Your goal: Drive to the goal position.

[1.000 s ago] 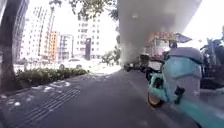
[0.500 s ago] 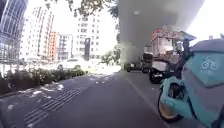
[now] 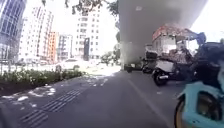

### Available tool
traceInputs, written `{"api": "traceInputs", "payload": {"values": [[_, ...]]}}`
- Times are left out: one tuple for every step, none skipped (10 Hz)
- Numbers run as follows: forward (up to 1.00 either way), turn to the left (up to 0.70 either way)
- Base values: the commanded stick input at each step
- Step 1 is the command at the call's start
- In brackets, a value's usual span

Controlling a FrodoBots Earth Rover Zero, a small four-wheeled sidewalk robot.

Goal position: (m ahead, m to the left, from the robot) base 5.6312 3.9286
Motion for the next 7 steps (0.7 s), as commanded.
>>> {"api": "traceInputs", "payload": {"values": [[0.70,0.00],[0.70,0.00],[0.70,0.00],[0.70,0.00],[0.70,0.00],[0.70,0.00],[0.70,-0.02]]}}
